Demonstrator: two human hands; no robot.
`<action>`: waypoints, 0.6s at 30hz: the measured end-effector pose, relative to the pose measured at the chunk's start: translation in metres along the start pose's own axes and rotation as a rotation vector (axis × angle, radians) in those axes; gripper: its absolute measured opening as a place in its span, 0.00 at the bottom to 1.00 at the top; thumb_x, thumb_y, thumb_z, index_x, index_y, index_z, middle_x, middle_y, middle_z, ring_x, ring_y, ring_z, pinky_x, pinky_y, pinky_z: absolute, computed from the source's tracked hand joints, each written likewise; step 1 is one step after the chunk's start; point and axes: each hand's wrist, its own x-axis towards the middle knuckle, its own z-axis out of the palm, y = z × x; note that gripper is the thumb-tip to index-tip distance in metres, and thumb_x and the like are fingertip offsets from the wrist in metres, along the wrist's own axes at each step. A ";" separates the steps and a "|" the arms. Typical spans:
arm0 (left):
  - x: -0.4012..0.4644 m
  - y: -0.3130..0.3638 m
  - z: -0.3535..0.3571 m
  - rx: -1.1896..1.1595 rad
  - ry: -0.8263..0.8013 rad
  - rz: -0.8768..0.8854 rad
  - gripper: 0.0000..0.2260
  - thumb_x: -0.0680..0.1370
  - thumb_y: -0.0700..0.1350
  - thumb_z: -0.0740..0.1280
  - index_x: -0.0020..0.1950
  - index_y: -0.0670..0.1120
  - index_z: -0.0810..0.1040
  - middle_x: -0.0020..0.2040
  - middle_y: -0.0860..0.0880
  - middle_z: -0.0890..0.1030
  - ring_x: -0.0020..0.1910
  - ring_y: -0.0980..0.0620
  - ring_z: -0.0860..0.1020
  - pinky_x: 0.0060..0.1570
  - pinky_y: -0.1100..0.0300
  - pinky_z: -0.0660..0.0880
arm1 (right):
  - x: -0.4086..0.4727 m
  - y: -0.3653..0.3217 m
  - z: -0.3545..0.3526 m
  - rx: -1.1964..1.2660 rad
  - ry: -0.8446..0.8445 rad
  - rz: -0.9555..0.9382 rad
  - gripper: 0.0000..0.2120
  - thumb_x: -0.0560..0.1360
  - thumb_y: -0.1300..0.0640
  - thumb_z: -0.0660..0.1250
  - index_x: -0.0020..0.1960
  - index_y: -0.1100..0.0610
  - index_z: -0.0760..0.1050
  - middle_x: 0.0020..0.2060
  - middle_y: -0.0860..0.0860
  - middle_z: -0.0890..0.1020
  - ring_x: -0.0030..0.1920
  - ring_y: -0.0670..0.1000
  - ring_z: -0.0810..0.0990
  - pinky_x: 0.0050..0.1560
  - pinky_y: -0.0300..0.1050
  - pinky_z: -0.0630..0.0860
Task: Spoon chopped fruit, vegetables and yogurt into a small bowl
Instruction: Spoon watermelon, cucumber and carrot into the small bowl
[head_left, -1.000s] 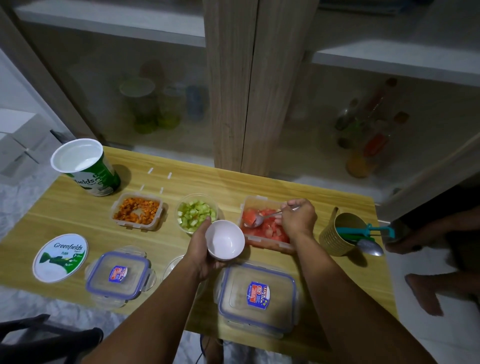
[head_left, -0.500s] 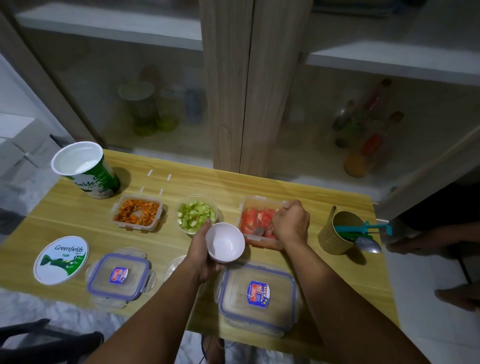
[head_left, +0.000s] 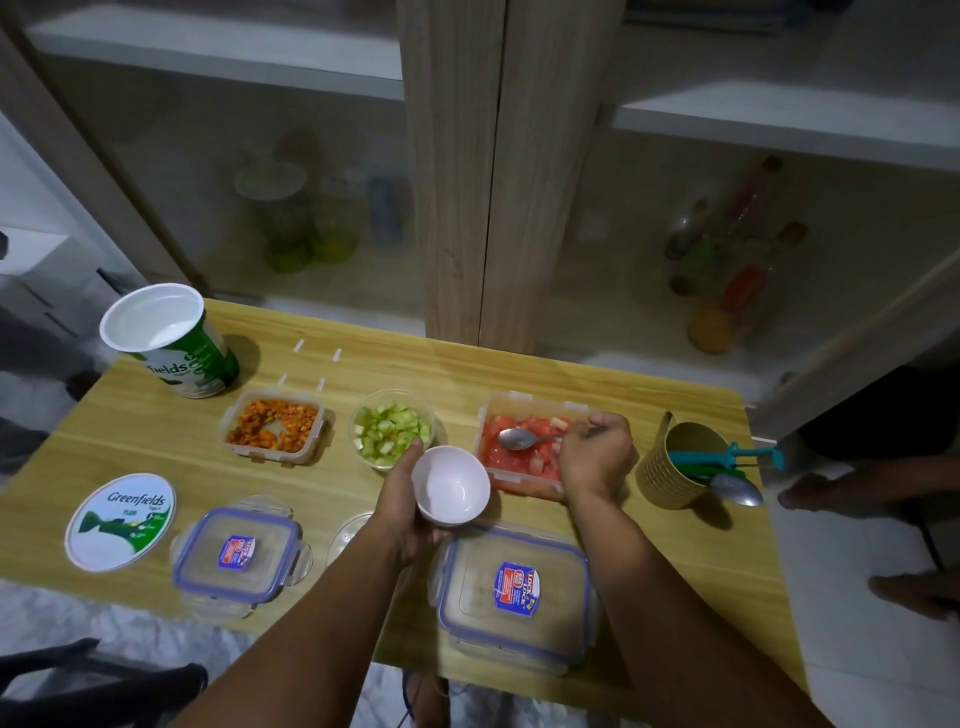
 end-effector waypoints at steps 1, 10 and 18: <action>0.001 0.000 0.000 0.000 0.004 -0.002 0.26 0.76 0.64 0.61 0.61 0.44 0.77 0.53 0.37 0.81 0.50 0.35 0.80 0.39 0.48 0.82 | -0.003 -0.001 -0.002 -0.038 -0.007 -0.074 0.07 0.78 0.55 0.64 0.55 0.51 0.75 0.48 0.50 0.82 0.49 0.55 0.80 0.50 0.50 0.76; -0.001 0.004 0.001 0.018 0.032 -0.002 0.28 0.76 0.65 0.61 0.64 0.45 0.76 0.54 0.38 0.81 0.49 0.35 0.80 0.32 0.52 0.81 | -0.025 0.000 0.006 -0.249 -0.116 -0.504 0.12 0.80 0.62 0.59 0.61 0.61 0.76 0.57 0.57 0.80 0.55 0.58 0.78 0.46 0.40 0.64; -0.006 0.006 0.004 0.014 0.022 -0.017 0.28 0.76 0.64 0.60 0.66 0.44 0.75 0.53 0.38 0.80 0.47 0.36 0.80 0.26 0.54 0.79 | -0.012 -0.002 0.016 0.101 -0.047 -0.052 0.07 0.77 0.58 0.66 0.54 0.53 0.79 0.50 0.52 0.83 0.53 0.55 0.80 0.50 0.43 0.69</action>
